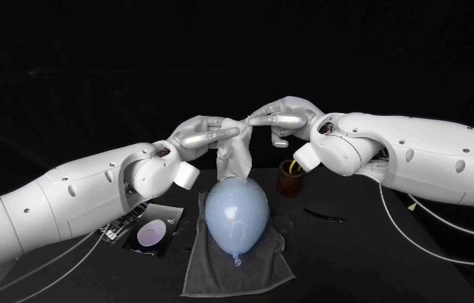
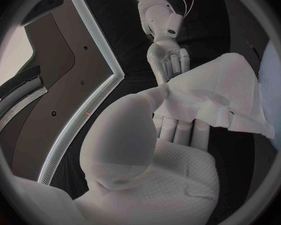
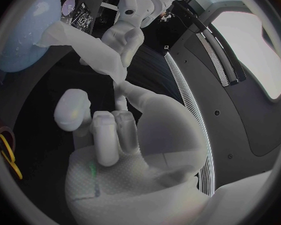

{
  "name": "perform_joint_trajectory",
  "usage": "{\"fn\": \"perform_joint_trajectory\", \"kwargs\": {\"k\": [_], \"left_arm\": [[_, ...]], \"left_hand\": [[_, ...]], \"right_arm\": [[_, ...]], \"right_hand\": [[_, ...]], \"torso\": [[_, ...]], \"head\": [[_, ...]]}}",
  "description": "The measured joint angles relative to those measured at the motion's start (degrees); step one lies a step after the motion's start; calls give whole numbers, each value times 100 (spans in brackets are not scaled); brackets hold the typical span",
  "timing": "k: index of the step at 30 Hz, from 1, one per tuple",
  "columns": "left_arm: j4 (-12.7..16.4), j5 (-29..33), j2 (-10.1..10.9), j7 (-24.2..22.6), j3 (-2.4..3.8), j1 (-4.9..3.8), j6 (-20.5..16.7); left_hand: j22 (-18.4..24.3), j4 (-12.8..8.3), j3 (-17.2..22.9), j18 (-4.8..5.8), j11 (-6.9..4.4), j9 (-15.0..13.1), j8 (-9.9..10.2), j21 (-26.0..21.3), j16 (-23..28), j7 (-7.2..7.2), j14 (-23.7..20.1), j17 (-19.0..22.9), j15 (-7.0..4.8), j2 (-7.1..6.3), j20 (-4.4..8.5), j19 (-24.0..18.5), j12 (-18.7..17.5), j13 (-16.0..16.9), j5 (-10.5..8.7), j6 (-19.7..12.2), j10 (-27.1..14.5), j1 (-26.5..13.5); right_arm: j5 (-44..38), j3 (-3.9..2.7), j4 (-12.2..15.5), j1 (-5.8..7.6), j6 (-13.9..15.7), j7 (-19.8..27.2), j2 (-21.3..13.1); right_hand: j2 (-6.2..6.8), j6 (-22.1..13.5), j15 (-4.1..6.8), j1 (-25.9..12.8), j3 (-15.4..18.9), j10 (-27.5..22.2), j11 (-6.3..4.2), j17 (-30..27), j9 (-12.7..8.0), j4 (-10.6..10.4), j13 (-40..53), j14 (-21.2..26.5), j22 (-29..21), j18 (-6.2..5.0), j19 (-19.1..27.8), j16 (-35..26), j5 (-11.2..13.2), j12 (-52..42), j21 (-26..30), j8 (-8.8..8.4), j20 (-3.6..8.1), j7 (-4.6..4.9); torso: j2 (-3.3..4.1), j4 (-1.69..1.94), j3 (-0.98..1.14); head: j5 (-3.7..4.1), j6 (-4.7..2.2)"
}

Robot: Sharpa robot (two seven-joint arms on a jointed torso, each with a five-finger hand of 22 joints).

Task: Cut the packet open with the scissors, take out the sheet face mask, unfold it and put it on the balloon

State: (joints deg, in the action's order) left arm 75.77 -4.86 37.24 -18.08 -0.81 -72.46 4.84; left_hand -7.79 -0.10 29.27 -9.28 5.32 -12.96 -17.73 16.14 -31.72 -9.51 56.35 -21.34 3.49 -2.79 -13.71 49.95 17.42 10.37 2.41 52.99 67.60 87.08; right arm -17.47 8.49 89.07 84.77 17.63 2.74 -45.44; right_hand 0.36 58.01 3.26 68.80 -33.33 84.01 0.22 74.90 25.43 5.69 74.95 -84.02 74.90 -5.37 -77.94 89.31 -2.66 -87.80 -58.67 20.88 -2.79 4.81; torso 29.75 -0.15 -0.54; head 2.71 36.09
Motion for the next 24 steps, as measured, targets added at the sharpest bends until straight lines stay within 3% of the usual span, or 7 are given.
{"fn": "perform_joint_trajectory", "kwargs": {"k": [4,5,8,11,14,16,24], "left_arm": [[0,0,1,-1,0,0,-5],[0,-1,2,-1,0,0,-6],[1,-1,5,-1,0,0,-9],[2,-2,11,0,0,0,-11],[4,-3,19,3,0,0,-12],[6,-3,22,3,0,0,-12],[14,-4,27,5,0,0,-13]], "left_hand": [[-65,-64,7,2,20,21,48,96,0,-3,9,16,-8,14,12,-58,0,-6,21,-39,21,-16],[-84,-79,0,2,10,29,69,128,0,-14,10,17,-8,23,18,-63,-1,-14,21,-50,31,-25],[-152,-158,31,2,-15,66,165,223,0,-20,29,29,10,17,28,-134,-13,-23,21,-164,56,-58],[-218,-223,48,4,-20,95,232,308,23,-13,49,34,-9,27,42,-186,-16,-30,21,-218,61,-108],[-300,-270,62,4,-32,143,328,413,23,13,50,39,-9,32,49,-257,-17,-37,21,-337,73,-153],[-346,-277,56,4,-41,172,389,475,23,31,50,46,-9,30,39,-308,-40,-43,21,-422,82,-155],[-569,-458,159,6,-51,306,652,773,23,160,93,60,-30,13,60,-512,-69,-71,21,-755,135,-275]], "right_arm": [[13,0,7,0,-10,0,-4],[18,0,9,0,-10,0,-4],[37,1,11,-1,-10,3,-8],[66,1,9,-1,-5,12,-13],[94,1,-1,-1,-1,16,-17],[109,1,-5,-1,1,17,-20],[151,1,-12,-1,2,15,-34]], "right_hand": [[44,-26,0,-44,5,0,0,0,7,-5,0,0,1,0,8,-1,0,33,35,-1,-8,3],[47,-71,0,-93,37,0,0,0,222,-38,0,0,1,0,21,-2,-2,33,65,-8,-21,9],[159,-210,-11,-293,209,-14,45,1,385,-180,0,11,2,0,50,-12,-35,83,133,-123,-50,69],[303,-388,-102,-496,422,-7,135,1,296,-322,0,0,3,1,82,-17,-35,175,191,-301,-82,162],[364,-528,-162,-618,598,0,224,2,215,-446,-2,18,4,2,122,-22,-35,264,269,-473,-122,261],[385,-563,-184,-638,650,2,226,4,187,-498,-3,-2,5,3,144,-23,-35,273,288,-529,-144,296],[385,-582,-184,-638,727,3,267,5,156,-544,-4,-1,4,7,154,-47,-35,311,338,-583,-154,315]], "torso": [[0,0,0],[-1,0,0],[-1,0,0],[-2,0,0],[-1,0,1],[-1,0,0],[0,-1,-2]], "head": [[6,0],[6,-1],[6,0],[7,2],[10,2],[12,4],[13,9]]}}
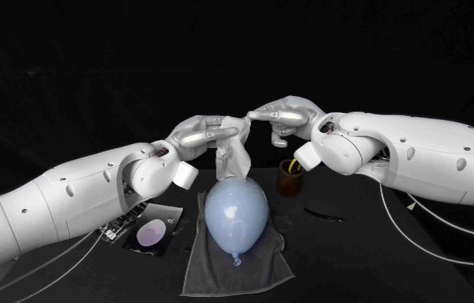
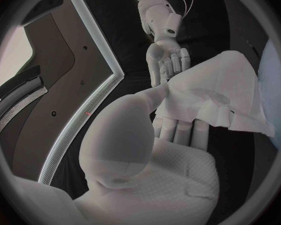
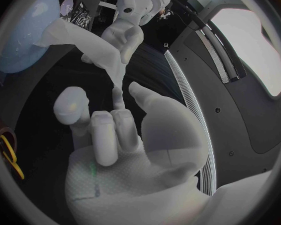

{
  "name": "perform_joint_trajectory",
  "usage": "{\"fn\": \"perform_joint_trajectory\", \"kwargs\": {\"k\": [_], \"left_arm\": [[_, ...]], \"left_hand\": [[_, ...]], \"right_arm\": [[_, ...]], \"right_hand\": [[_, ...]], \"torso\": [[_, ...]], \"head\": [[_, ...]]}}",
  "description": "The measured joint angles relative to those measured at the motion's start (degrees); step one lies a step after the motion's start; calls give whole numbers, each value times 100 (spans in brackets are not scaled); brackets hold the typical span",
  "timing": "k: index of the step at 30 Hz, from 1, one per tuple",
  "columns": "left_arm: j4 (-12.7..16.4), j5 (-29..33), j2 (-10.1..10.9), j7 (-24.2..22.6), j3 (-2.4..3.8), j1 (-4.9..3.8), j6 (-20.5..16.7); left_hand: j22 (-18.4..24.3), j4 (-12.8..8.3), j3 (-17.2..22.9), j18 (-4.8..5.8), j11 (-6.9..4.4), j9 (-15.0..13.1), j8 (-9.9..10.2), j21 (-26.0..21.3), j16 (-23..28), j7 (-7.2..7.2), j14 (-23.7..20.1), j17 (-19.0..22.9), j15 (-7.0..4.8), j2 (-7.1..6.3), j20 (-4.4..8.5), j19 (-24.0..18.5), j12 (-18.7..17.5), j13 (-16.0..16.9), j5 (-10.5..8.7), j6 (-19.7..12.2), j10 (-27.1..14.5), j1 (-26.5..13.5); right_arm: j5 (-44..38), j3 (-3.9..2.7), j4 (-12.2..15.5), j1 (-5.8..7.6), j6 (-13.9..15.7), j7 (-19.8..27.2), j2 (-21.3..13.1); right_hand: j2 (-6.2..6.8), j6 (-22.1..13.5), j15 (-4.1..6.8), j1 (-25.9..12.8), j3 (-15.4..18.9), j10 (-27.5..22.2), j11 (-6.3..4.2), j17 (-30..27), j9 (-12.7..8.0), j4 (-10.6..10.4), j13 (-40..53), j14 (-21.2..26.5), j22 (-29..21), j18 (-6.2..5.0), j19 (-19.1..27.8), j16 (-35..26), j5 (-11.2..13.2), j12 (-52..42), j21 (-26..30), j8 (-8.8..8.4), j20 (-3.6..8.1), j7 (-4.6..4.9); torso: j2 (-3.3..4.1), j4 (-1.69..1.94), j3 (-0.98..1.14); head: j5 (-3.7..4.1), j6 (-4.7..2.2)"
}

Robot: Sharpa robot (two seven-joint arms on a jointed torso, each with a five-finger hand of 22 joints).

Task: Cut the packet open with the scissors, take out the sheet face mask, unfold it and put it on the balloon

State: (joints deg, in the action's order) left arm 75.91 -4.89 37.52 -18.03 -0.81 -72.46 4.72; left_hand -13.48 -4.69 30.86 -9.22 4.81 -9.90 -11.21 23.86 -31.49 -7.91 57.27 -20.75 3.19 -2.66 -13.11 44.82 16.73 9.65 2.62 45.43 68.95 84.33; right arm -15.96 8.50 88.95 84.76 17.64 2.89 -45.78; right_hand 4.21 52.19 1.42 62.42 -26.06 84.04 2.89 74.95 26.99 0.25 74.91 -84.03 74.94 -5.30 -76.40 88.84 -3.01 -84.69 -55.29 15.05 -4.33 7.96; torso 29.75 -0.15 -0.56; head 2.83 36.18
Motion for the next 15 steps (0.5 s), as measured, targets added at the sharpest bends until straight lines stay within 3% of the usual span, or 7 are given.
{"fn": "perform_joint_trajectory", "kwargs": {"k": [8,15], "left_arm": [[7,0,10,0,0,0,-4],[13,0,14,-1,0,0,-4]], "left_hand": [[-132,-63,-1,0,0,84,157,165,0,66,8,7,8,31,11,-111,-13,-12,0,-315,0,-61],[-190,-79,-17,0,-2,105,193,233,0,74,29,8,-10,24,9,-154,-16,-20,0,-382,42,-68]], "right_arm": [[11,5,-15,0,-1,-7,-17],[13,11,-61,-9,-4,-13,-8]], "right_hand": [[0,0,-40,0,78,1,1,0,-13,-49,3,1,-3,3,20,-22,0,22,26,-44,-20,0],[0,0,-41,0,158,0,0,-5,-33,-99,4,1,-4,-5,31,-41,0,22,44,-77,-32,0]], "torso": [[0,1,0],[1,3,-1]], "head": [[8,-4],[10,-9]]}}
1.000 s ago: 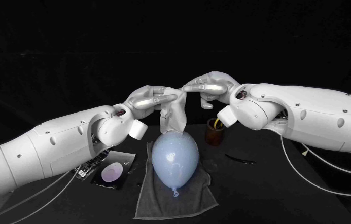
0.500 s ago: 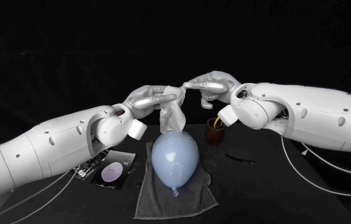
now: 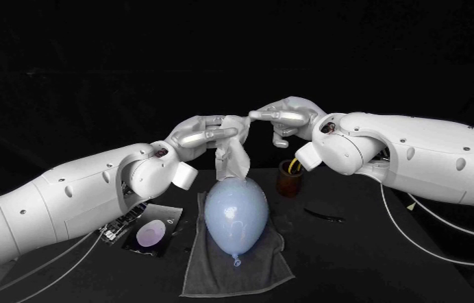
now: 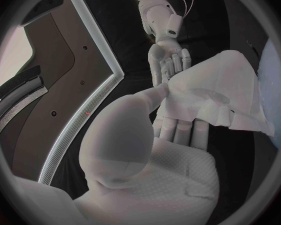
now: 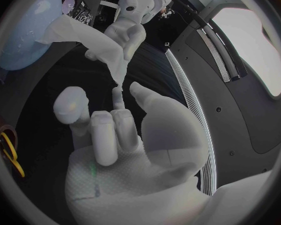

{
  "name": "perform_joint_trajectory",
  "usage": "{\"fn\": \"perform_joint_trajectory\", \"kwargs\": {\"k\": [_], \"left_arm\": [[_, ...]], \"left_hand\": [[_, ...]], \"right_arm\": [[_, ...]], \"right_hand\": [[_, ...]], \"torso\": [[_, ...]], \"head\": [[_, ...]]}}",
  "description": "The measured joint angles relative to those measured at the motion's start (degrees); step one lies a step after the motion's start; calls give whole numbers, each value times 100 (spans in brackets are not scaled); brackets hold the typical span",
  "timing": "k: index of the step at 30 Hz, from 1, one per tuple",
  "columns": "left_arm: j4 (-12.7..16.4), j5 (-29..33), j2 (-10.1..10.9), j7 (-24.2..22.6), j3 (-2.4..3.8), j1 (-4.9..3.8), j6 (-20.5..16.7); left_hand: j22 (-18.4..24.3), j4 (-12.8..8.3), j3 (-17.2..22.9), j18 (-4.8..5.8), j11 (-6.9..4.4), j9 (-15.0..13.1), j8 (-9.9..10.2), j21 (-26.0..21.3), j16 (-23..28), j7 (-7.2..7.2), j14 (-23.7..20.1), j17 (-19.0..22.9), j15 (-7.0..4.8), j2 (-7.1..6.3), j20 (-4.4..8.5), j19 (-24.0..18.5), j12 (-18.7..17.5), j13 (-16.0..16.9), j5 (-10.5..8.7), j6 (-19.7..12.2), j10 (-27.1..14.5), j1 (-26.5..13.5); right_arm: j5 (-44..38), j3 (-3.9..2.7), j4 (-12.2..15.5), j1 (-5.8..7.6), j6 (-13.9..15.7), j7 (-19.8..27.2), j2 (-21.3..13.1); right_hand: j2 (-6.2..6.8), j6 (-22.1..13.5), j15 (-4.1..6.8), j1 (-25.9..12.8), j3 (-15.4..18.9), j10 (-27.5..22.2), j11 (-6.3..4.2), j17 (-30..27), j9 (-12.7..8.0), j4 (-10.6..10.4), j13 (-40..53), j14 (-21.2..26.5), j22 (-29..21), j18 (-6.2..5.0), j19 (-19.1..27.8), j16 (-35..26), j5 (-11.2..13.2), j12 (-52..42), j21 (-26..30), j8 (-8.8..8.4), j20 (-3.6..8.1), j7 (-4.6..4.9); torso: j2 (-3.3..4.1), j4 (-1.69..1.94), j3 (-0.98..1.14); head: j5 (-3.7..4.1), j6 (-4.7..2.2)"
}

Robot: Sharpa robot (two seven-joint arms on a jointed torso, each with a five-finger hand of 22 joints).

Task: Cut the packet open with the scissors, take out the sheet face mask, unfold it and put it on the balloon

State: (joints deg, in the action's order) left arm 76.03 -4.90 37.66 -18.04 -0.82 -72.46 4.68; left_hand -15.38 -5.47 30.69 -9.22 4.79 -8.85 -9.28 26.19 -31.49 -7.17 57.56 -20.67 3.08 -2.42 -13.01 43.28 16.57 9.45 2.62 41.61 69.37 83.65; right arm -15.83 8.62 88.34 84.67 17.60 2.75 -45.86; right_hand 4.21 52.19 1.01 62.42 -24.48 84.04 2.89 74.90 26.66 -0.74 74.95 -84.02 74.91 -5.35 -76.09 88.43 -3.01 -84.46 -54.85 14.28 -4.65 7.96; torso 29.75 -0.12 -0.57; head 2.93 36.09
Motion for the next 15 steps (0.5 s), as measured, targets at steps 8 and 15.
{"fn": "perform_joint_trajectory", "kwargs": {"k": [8,15], "left_arm": [[8,0,4,-1,0,0,3],[18,-1,6,-1,0,0,7]], "left_hand": [[-38,-100,69,1,-18,8,21,33,22,40,11,0,9,-16,1,-40,-22,-10,-8,-40,18,-75],[-62,-110,79,1,-20,8,21,82,22,40,11,6,10,-24,-19,-60,-25,-8,-12,-40,20,-83]], "right_arm": [[1,12,-54,-14,-35,-35,49],[1,30,-112,-35,-93,-101,126]], "right_hand": [[31,-23,0,-31,171,-21,19,1,-33,-124,-2,0,2,-81,29,-2,0,30,83,-97,-29,22],[53,-46,-2,-53,333,-1,40,2,-46,-237,-5,2,4,-80,49,-23,0,71,139,-151,-49,46]], "torso": [[0,-1,0],[-1,-3,0]], "head": [[-2,5],[5,10]]}}
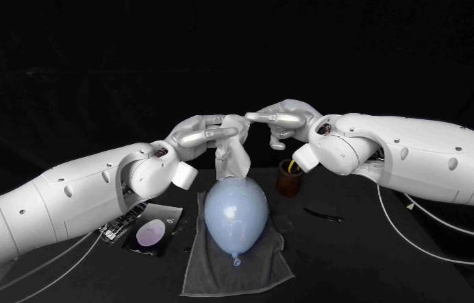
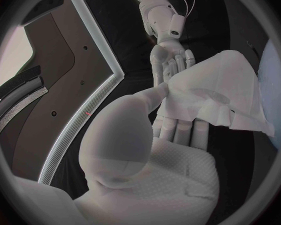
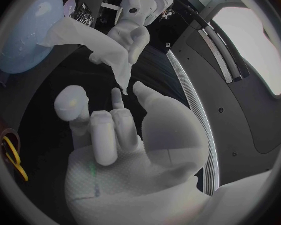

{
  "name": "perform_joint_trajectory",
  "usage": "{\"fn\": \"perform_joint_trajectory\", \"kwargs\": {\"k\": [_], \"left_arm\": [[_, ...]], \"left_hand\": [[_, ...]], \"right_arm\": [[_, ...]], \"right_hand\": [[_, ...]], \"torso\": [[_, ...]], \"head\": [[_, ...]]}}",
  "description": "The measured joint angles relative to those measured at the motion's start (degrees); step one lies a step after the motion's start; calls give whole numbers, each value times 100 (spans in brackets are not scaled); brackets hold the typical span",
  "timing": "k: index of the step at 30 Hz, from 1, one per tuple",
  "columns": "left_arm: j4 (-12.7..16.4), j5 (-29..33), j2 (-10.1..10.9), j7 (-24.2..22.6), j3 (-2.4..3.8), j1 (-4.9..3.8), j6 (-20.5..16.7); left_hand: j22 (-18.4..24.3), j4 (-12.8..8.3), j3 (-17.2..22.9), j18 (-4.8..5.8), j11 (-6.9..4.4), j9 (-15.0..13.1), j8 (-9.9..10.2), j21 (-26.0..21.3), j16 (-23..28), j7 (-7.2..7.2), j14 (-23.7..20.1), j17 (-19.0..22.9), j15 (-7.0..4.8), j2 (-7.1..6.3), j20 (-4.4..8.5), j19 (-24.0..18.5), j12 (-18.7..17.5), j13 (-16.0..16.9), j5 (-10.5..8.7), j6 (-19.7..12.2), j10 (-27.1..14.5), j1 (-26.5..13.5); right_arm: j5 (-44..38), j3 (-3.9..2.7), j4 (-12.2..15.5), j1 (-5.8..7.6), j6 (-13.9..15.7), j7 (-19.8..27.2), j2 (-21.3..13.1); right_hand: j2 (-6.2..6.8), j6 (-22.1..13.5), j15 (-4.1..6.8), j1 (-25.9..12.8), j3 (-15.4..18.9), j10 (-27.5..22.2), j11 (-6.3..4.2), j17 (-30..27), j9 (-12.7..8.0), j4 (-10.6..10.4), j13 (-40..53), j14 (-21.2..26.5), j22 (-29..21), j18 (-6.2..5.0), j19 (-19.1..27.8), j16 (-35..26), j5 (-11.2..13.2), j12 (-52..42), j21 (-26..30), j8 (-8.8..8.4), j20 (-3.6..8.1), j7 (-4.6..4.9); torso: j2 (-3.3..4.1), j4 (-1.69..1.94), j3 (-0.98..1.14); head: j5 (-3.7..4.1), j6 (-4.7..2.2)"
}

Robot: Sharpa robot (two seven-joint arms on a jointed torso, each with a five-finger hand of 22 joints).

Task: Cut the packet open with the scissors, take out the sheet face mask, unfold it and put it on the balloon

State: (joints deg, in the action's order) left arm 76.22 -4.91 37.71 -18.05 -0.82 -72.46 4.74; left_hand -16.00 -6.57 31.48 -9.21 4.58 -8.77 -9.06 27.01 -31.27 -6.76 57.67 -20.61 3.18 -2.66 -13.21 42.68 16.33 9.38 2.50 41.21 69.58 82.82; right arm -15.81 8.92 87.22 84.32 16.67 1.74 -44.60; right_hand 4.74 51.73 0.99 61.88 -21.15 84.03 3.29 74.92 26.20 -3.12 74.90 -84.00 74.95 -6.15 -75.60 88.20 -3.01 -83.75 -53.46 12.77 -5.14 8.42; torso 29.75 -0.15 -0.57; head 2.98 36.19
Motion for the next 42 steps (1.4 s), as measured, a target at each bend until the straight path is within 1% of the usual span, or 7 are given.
{"fn": "perform_joint_trajectory", "kwargs": {"k": [3,13,16,21,29,32,42], "left_arm": [[4,-1,2,0,0,0,1],[10,-6,15,0,0,0,3],[10,-9,16,1,0,0,3],[10,-22,17,3,0,0,4],[10,-45,22,5,0,0,6],[10,-50,23,6,0,0,6],[6,-67,32,7,0,0,5]], "left_hand": [[-3,0,0,0,-9,0,0,0,0,0,0,1,1,-7,0,0,-6,0,-1,0,9,-7],[-41,-32,-1,1,-16,0,0,39,0,0,0,1,2,-9,0,-41,-19,-1,12,0,16,-9],[-41,-32,-1,1,-16,0,0,39,0,0,0,2,3,-5,-1,-41,-19,-1,12,1,16,-5],[-62,-48,-16,0,-15,0,0,84,0,0,7,2,11,3,-1,-41,-20,-2,12,1,16,3],[-86,-48,-16,0,5,7,0,106,0,-1,8,2,13,10,0,-81,-37,-3,12,1,35,10],[-86,-48,-16,0,5,7,0,106,0,-1,8,3,13,10,0,-81,-40,-5,12,1,34,10],[-108,-64,-32,1,1,7,23,140,0,-21,16,3,23,9,0,-81,-54,-16,12,-19,38,9]], "right_arm": [[0,7,-20,-8,-33,-33,26],[-3,14,-11,-37,-119,-95,37],[-3,14,15,-41,-128,-95,32],[0,14,39,-46,-127,-68,23],[24,14,49,-51,-104,11,22],[43,15,51,-52,-58,74,23],[153,15,82,-56,171,327,17]], "right_hand": [[0,0,-38,0,86,0,0,3,-6,-54,1,-2,0,0,0,-1,0,5,31,-22,0,0],[11,0,-39,11,196,0,0,3,-8,-133,5,-2,-2,3,21,-16,0,6,33,-22,-21,0],[28,50,-38,69,235,-1,0,3,-7,-172,5,-2,-3,3,21,-17,0,-11,9,-21,-21,-45],[-186,267,-39,416,248,-1,0,0,4,-151,4,-2,-5,6,-59,30,0,-157,-147,-21,15,-96],[-422,575,68,895,26,-9,-156,-2,38,71,1,-3,-3,13,-151,62,0,-294,-310,62,82,-243],[-518,703,132,1159,-153,10,-217,-1,62,250,0,-7,-2,30,-212,105,2,-393,-441,144,143,-328],[-580,829,168,1262,-431,3,-246,3,127,528,3,-3,0,50,-260,115,50,-506,-590,287,193,-351]], "torso": [[0,0,0],[1,0,2],[1,1,1],[1,1,2],[1,2,2],[1,2,2],[1,0,3]], "head": [[1,6],[5,7],[3,4],[1,2],[1,9],[0,13],[1,12]]}}
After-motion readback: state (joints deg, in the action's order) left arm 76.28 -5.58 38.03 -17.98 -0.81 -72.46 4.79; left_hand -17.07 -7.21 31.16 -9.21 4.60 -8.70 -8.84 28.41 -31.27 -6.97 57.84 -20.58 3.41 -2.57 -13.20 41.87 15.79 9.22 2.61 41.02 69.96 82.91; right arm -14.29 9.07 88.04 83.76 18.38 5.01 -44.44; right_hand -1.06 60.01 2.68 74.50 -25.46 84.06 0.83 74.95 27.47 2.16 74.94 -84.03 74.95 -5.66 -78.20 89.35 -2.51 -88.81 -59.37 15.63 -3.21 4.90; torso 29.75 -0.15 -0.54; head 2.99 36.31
